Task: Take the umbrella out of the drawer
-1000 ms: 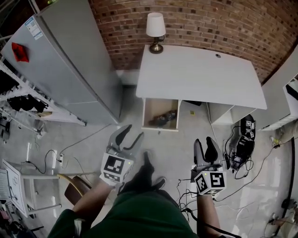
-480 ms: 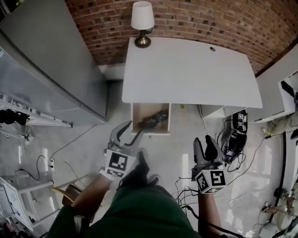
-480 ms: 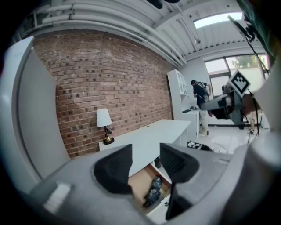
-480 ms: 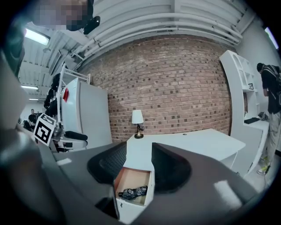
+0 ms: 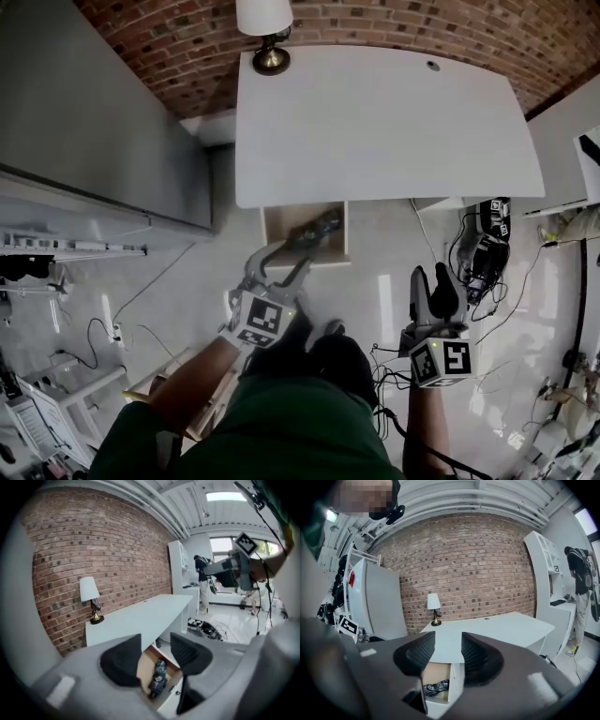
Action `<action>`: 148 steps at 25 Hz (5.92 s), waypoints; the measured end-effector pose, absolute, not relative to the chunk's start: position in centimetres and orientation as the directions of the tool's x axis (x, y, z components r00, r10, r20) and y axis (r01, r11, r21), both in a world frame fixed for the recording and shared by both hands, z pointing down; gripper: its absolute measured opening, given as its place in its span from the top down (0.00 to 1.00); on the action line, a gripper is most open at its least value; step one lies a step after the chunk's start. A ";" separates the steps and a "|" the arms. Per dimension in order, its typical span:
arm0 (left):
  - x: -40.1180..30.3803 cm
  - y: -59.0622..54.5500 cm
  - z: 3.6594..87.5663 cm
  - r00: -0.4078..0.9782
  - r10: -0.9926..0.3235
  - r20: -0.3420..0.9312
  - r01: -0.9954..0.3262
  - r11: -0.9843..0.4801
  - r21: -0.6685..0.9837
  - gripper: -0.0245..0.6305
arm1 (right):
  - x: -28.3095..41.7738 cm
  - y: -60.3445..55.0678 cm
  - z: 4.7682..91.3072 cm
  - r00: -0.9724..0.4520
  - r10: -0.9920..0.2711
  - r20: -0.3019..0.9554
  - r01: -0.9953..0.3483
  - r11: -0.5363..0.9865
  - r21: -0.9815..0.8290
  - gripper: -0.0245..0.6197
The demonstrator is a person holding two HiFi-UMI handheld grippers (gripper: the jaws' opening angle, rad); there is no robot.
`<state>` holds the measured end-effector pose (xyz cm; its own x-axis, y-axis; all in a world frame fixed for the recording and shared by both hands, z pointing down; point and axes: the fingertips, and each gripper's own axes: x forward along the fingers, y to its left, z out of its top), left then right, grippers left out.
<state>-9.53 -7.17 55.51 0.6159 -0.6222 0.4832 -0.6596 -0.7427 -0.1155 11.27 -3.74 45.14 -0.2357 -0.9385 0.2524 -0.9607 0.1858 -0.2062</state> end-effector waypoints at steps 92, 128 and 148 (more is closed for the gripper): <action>-2.8 -15.6 84.9 0.400 -0.416 0.817 -0.525 -0.834 -0.167 0.71 | 17.8 -8.3 61.2 -0.380 -0.770 0.513 -0.920 0.256 -0.298 0.70; -7.3 -25.4 48.1 0.332 -0.807 0.489 -0.747 -0.541 -0.386 0.70 | 21.5 -14.4 41.6 -0.462 -0.854 0.238 -0.880 0.410 -0.240 0.70; -8.2 -42.7 61.5 0.368 -0.555 0.746 -0.487 -0.798 -0.354 0.70 | 20.9 -22.7 42.1 -0.208 -0.933 0.293 -0.954 0.128 -0.271 0.70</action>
<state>-8.18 -42.70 61.47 0.3682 -0.5551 0.7458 -0.4874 -0.7984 -0.3537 20.86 -22.72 42.14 -0.2085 -0.9332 0.2926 -0.9541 0.1282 -0.2707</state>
